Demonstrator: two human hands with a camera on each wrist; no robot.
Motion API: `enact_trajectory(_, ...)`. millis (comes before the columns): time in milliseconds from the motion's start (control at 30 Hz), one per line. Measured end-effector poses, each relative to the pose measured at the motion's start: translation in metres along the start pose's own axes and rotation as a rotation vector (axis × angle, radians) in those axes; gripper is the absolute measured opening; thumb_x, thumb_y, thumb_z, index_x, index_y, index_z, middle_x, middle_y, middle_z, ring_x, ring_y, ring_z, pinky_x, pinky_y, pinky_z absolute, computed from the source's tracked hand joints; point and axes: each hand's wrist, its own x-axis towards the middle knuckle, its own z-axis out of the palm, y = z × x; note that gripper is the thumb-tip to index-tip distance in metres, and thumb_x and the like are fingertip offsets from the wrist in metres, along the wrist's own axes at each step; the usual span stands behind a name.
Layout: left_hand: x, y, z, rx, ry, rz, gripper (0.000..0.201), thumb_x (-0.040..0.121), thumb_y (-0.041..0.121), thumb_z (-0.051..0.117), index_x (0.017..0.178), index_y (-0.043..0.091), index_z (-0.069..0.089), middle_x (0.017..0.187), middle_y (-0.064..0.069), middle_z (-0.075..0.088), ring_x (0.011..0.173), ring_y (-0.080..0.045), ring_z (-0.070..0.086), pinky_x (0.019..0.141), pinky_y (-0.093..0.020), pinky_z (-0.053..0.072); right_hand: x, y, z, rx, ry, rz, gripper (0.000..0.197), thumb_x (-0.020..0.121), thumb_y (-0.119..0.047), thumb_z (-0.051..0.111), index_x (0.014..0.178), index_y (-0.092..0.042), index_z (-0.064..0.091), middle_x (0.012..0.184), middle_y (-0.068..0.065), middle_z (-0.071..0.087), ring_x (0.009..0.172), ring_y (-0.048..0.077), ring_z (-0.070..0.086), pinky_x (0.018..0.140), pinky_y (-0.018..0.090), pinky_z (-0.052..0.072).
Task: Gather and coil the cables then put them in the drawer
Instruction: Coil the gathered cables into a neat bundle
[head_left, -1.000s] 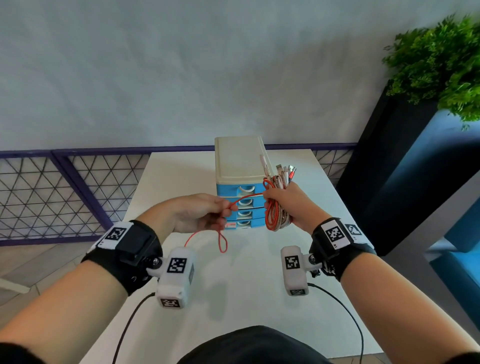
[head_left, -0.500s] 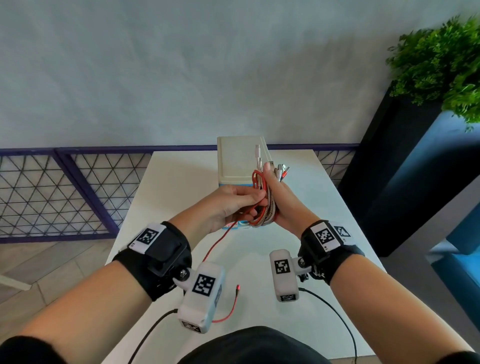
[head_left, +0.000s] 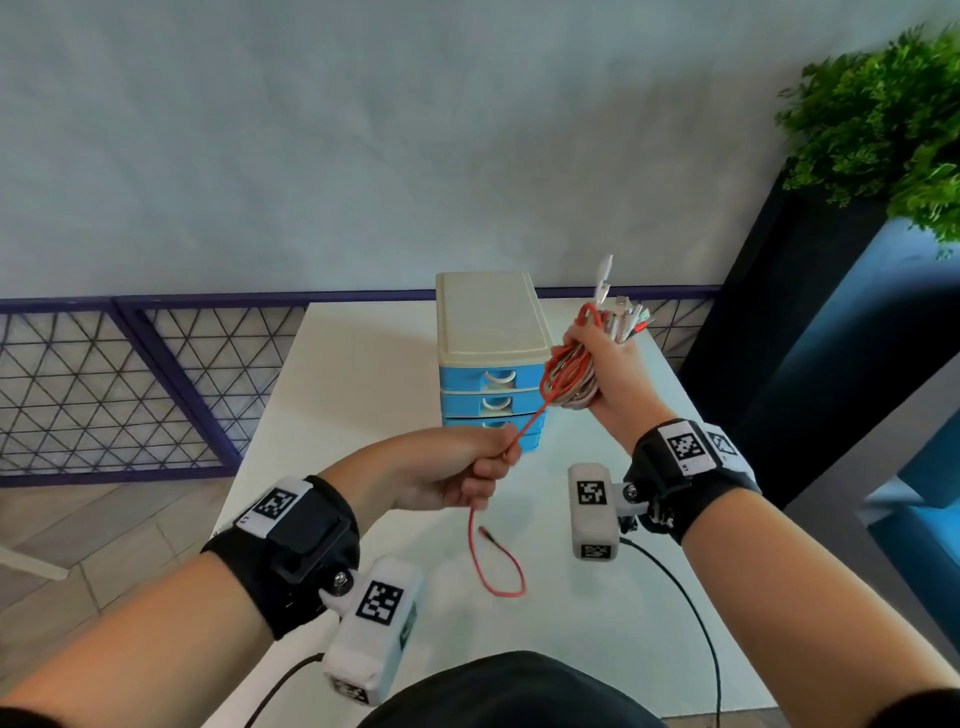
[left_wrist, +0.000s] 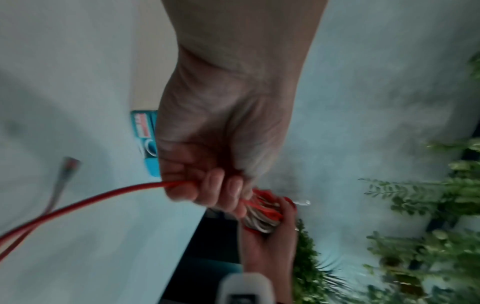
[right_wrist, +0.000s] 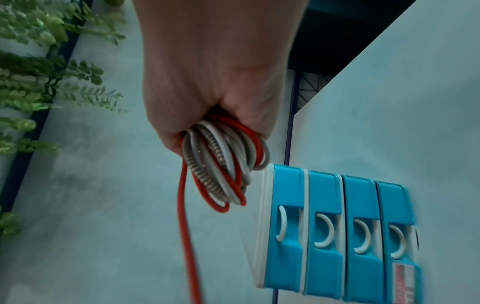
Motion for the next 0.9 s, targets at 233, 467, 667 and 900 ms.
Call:
enact_trajectory(233, 0.011, -0.01, -0.02, 0.715, 0.254, -0.039, 0.028, 0.096, 0.037, 0.047, 0.078, 0.021, 0.062, 0.065, 0.005, 0.047, 0.055, -0.009, 0.038, 0.054, -0.019, 0.032, -0.003, -0.007, -0.004, -0.053, -0.147, 0.075, 0.003, 0.09, -0.006, 0.059, 0.093, -0.005, 0.058, 0.077, 0.007, 0.066, 0.075, 0.021, 0.07, 0.082, 0.045, 0.057)
enact_trajectory(467, 0.019, 0.014, -0.021, 0.925, 0.714, 0.354, 0.016, 0.088, 0.029, 0.061, 0.074, 0.021, 0.062, 0.081, 0.002, 0.063, 0.075, -0.015, 0.052, 0.055, -0.018, 0.032, -0.015, -0.006, 0.012, -0.392, -0.256, 0.114, 0.007, 0.086, -0.006, 0.064, 0.091, -0.002, 0.064, 0.086, 0.013, 0.074, 0.088, 0.028, 0.072, 0.072, 0.037, 0.058)
enact_trajectory(667, 0.017, 0.026, -0.014, 0.919, 0.774, 0.541, 0.017, 0.089, 0.032, 0.061, 0.075, 0.023, 0.062, 0.076, 0.007, 0.061, 0.069, -0.007, 0.05, 0.055, -0.015, 0.032, -0.017, -0.001, 0.02, -0.613, -0.253, 0.08, 0.022, 0.078, -0.016, 0.074, 0.093, -0.003, 0.066, 0.08, 0.012, 0.071, 0.078, 0.028, 0.07, 0.08, 0.042, 0.058)
enact_trajectory(900, 0.012, 0.024, -0.015, 0.821, 0.799, 0.691, 0.014, 0.082, 0.024, 0.07, 0.074, 0.012, 0.067, 0.07, 0.005, 0.064, 0.062, 0.0, 0.054, 0.056, -0.003, 0.037, -0.024, 0.003, 0.022, -0.551, -0.388, 0.242, 0.03, 0.083, -0.009, 0.069, 0.109, 0.004, 0.062, 0.1, 0.023, 0.072, 0.093, 0.033, 0.072, 0.087, 0.045, 0.056)
